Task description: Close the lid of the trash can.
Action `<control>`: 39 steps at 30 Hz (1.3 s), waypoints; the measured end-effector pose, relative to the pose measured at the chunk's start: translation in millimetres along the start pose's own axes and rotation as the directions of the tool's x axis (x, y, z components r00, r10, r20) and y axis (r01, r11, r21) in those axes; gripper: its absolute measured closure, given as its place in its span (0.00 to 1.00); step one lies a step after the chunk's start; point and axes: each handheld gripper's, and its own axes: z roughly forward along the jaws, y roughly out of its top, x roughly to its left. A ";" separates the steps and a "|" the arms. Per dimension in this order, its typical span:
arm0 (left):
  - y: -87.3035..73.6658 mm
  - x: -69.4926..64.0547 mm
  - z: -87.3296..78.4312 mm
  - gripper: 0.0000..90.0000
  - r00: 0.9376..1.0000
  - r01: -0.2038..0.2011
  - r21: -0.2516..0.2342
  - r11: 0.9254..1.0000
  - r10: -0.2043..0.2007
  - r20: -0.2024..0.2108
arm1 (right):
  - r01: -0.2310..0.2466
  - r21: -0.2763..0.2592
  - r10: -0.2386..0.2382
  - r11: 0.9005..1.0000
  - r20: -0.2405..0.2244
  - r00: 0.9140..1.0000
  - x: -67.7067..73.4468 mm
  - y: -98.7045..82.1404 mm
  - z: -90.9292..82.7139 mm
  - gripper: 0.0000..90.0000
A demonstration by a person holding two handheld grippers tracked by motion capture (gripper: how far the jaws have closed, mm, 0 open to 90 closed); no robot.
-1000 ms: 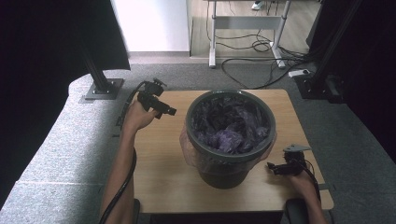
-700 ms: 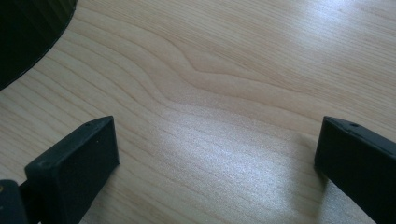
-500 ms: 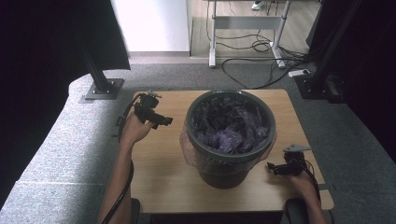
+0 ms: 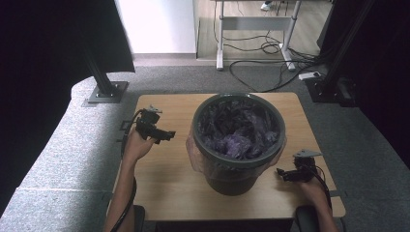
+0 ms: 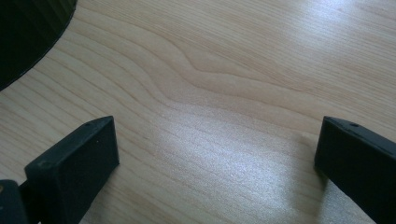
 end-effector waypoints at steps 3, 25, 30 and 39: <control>-8.1 0.3 2.8 0.00 1.000 0.006 -0.007 1.000 -0.006 0.006 | -0.001 0.000 0.001 1.000 0.000 1.000 0.1 0.0 0.0 0.00; -66.2 3.9 29.8 0.00 0.998 0.055 -0.052 0.997 -0.053 0.023 | -0.003 0.001 0.003 1.000 0.000 1.000 0.3 -0.1 -0.1 0.00; -77.4 3.0 33.9 0.00 0.999 0.045 -0.050 0.998 -0.045 0.013 | -0.003 0.001 0.003 1.000 0.000 1.000 0.3 -0.1 -0.1 0.00; -97.8 1.8 40.4 0.00 0.999 0.044 -0.034 0.998 -0.044 -0.010 | -0.003 0.001 0.003 1.000 0.000 1.000 0.3 -0.1 -0.1 0.00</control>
